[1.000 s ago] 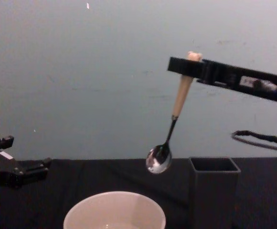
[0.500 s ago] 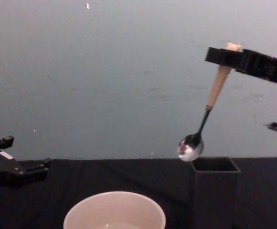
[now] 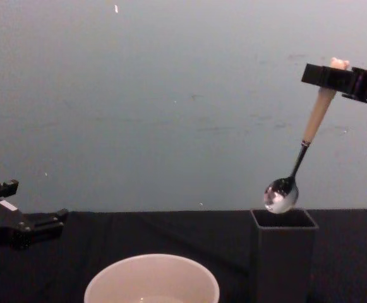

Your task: Pick up the stirring spoon with one hand, stir inside the cup, then place it back in its original position.

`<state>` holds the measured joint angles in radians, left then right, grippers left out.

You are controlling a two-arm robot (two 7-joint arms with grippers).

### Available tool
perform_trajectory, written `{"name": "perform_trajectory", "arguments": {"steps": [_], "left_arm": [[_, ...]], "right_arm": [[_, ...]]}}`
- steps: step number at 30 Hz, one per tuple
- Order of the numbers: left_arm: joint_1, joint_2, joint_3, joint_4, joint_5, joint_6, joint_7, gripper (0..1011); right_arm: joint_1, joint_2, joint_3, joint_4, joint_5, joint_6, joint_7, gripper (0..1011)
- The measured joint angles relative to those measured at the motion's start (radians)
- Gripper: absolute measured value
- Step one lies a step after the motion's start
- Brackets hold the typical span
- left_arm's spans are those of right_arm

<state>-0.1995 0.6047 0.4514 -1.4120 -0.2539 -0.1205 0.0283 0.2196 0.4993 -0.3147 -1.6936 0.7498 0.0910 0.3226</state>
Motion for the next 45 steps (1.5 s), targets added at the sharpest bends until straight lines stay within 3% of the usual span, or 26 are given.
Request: {"name": "perform_trajectory", "arguments": {"steps": [13, 30, 45], "left_arm": [[0.000, 0.000, 0.000, 0.000, 0.000, 0.000, 0.000, 1001], [0.000, 0.000, 0.000, 0.000, 0.000, 0.000, 0.000, 1001], [0.000, 0.000, 0.000, 0.000, 0.000, 0.000, 0.000, 1001]], "right_arm": [[-0.004, 0.007, -0.002, 0.023, -0.042, -0.003, 0.007, 215], [0.010, -0.009, -0.047, 0.083, -0.137, 0.012, 0.026, 215], [0.016, -0.034, -0.064, 0.132, -0.184, 0.037, 0.039, 215]]}}
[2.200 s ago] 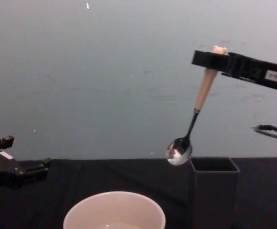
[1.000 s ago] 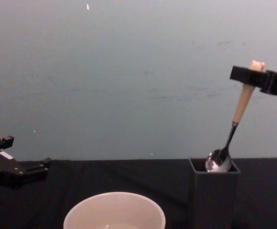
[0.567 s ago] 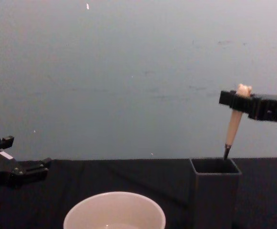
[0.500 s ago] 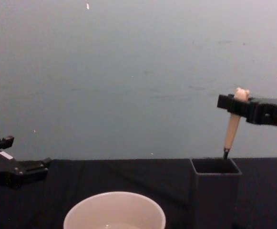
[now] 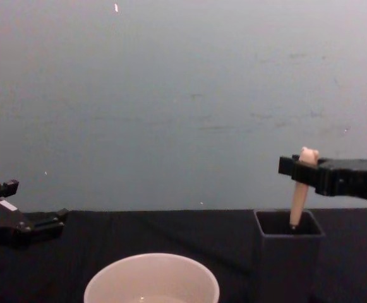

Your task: Pick up the stirring spoon with one hand, stir inside the cup, then place it back in its original position.

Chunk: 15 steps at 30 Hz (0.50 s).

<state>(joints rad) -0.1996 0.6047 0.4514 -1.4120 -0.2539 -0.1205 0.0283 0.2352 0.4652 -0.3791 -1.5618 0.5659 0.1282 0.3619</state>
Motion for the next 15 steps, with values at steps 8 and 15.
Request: {"name": "perform_trajectory", "arguments": {"steps": [8, 15], "left_arm": [[0.000, 0.000, 0.000, 0.000, 0.000, 0.000, 0.000, 1001], [0.000, 0.000, 0.000, 0.000, 0.000, 0.000, 0.000, 1001]], "right_arm": [[-0.003, -0.012, -0.003, 0.020, -0.014, 0.012, 0.001, 215], [-0.004, -0.021, -0.004, 0.031, -0.025, 0.017, 0.001, 215]]}}
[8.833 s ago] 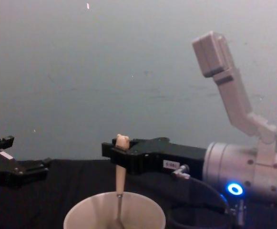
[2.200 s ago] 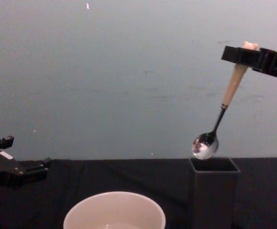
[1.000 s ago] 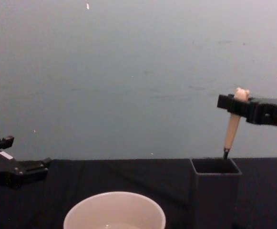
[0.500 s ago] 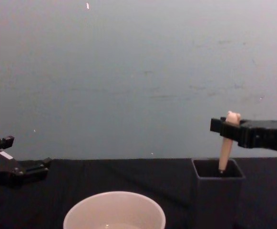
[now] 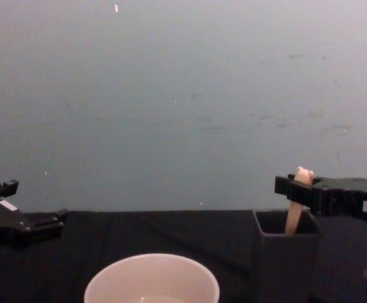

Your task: Pick up the stirring spoon with one hand, stir inside the cup, then place it back in its original position.

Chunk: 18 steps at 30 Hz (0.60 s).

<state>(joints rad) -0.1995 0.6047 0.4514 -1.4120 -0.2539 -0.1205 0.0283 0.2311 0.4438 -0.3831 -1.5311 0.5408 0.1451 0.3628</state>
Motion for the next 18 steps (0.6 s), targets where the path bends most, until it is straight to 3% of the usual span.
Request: {"name": "perform_trajectory", "arguments": {"steps": [18], "left_arm": [[0.000, 0.000, 0.000, 0.000, 0.000, 0.000, 0.000, 1001]], "right_arm": [[-0.005, -0.010, 0.008, 0.013, -0.017, 0.012, 0.000, 215]]}}
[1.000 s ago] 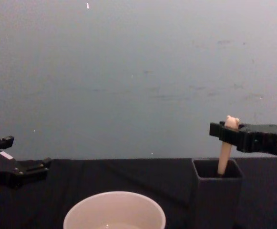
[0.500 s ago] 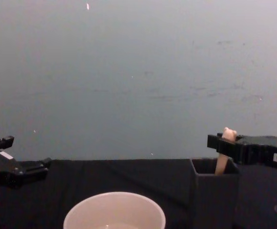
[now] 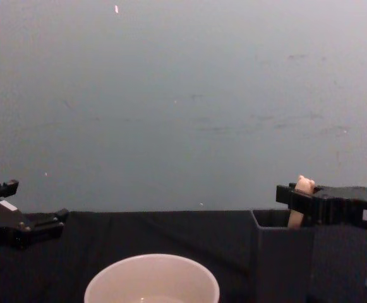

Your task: Pick up the stirring spoon with one hand, stir inside the cup, then place it back in its original position.

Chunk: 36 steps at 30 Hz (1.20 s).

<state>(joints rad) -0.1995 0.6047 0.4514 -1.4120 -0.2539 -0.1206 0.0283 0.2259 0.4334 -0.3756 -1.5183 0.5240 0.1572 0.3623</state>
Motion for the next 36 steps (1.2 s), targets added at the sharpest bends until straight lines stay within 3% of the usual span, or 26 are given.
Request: {"name": "perform_trajectory", "arguments": {"steps": [36], "left_arm": [[0.000, 0.000, 0.000, 0.000, 0.000, 0.000, 0.000, 1001]], "right_arm": [[0.000, 0.001, 0.001, -0.002, -0.001, -0.002, -0.001, 215]]}}
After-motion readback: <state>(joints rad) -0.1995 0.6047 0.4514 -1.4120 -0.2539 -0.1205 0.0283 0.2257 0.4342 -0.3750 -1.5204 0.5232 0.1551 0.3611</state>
